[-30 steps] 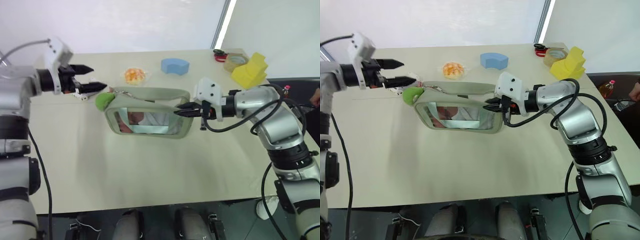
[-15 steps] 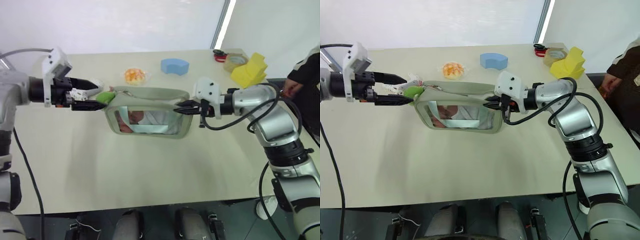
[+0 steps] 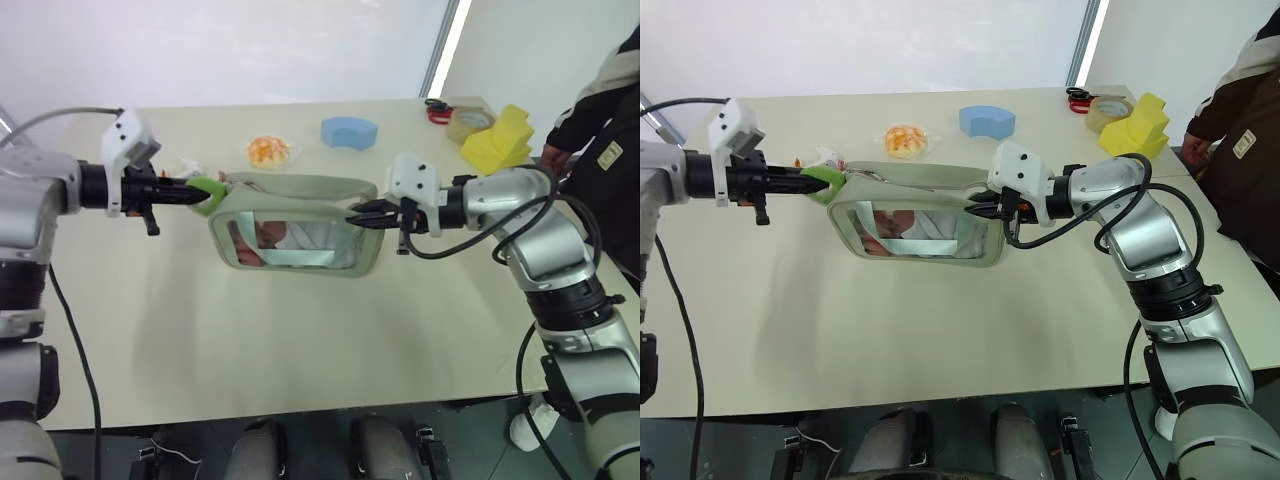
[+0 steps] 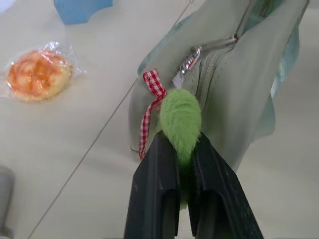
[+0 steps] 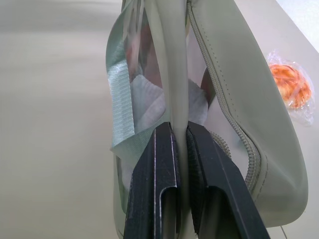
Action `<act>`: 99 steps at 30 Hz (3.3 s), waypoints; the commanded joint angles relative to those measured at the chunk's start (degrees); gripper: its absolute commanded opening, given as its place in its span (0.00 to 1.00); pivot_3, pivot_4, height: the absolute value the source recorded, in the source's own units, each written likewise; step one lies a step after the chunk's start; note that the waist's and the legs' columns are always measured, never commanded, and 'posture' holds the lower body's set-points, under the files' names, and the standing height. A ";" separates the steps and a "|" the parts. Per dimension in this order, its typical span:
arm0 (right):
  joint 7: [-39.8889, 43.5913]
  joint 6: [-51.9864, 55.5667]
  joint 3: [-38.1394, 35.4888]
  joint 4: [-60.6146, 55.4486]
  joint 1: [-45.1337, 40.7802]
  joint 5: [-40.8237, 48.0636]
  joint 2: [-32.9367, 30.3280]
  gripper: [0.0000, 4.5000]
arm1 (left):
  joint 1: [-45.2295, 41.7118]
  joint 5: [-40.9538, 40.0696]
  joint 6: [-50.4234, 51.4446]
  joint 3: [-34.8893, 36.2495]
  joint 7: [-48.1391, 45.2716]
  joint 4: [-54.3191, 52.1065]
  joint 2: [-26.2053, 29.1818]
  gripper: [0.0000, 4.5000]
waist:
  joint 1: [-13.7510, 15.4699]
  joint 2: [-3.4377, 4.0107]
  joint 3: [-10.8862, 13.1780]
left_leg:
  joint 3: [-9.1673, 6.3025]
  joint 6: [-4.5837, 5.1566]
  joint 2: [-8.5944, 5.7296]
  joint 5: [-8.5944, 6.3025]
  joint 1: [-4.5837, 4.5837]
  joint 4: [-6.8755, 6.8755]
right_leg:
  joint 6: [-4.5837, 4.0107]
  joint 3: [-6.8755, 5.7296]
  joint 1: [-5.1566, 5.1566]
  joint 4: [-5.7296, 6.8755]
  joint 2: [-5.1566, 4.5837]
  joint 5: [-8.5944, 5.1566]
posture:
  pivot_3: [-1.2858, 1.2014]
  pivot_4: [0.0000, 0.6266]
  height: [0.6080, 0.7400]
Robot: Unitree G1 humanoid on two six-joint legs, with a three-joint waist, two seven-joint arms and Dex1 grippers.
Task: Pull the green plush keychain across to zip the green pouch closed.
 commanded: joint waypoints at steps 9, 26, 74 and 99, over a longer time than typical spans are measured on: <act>-0.94 -0.44 -0.07 0.29 -1.43 -0.63 1.27 0.00 | -4.96 2.94 -5.36 -5.58 -1.46 -7.02 -6.41 0.02 | -0.22 0.00 0.00 | -0.03 0.00 0.00 0.00 0.04 0.00 | 0.00 0.04 0.03 0.00 -0.01 0.00 | 0.52 0.24 1.00; -0.69 -0.24 -0.44 0.32 -1.04 -0.83 0.85 0.00 | -7.32 4.94 -6.87 -4.69 -5.23 -3.64 -1.77 0.88 | -0.20 0.01 0.00 | -0.03 0.00 0.02 0.00 0.07 -0.02 | 0.00 0.04 0.03 0.00 0.02 0.00 | 0.52 0.24 1.00; -3.37 -2.35 3.52 3.70 -14.27 -3.30 12.05 0.45 | 6.51 2.35 -4.33 -2.00 -0.61 -10.37 -2.11 0.00 | 0.07 0.02 0.01 | -0.02 0.00 -0.02 0.00 -0.01 0.02 | 0.00 0.01 0.03 0.01 -0.04 0.00 | 0.52 0.24 1.00; -2.86 -6.42 3.93 9.73 -15.64 -4.12 18.57 0.14 | 4.97 1.98 -3.48 -2.55 -0.53 -10.07 -3.07 0.00 | -0.09 0.02 0.01 | -0.03 -0.01 -0.02 0.00 -0.01 0.01 | 0.00 -0.02 0.03 0.02 -0.03 0.00 | 0.52 0.24 1.00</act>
